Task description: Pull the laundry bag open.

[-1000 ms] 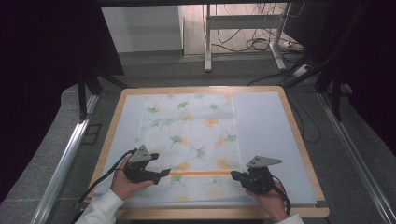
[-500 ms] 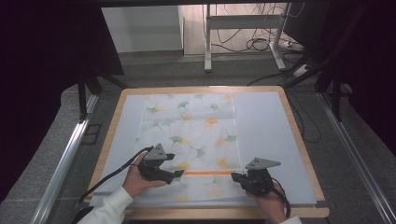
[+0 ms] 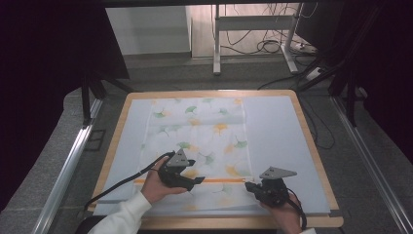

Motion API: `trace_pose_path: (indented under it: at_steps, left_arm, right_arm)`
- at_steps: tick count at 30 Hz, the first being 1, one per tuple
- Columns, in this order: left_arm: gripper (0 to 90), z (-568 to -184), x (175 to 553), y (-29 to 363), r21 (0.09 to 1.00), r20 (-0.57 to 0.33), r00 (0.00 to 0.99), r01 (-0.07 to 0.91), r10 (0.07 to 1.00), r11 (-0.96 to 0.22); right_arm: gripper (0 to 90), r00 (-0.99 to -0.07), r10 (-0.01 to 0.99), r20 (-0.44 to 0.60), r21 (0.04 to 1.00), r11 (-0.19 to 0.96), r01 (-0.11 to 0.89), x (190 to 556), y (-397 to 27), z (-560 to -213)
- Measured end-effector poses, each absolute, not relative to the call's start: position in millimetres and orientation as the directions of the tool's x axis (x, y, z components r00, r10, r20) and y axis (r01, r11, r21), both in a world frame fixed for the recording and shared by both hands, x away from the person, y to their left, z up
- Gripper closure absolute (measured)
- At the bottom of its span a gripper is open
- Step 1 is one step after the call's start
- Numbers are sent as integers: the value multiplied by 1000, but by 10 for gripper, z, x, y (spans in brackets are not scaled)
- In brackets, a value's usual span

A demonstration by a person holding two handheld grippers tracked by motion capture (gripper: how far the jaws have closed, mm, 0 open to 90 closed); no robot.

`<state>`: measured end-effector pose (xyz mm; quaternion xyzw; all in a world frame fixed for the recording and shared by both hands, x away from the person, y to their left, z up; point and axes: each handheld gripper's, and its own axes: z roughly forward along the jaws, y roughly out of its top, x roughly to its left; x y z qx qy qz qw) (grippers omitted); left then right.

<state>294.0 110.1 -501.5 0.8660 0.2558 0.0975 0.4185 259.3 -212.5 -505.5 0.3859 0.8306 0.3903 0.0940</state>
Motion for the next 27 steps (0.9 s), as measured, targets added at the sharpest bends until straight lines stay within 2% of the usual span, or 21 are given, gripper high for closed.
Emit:
trace_pose_path:
  at_steps: [6,12,27]
  left_arm:
    - [311,-5052,2979,979,770,-54,853,366,519,-523]
    - [336,-5088,3103,951,776,-137,841,420,524,-472]
    - [341,-4973,3080,608,783,-82,883,343,461,-518]
  right_arm:
    - [889,-686,715,137,714,408,569,2579,-2141,-5062]
    - [889,-676,723,138,707,406,579,2520,-2220,-5083]
    - [889,-672,726,145,702,403,587,2531,-2245,-5097]
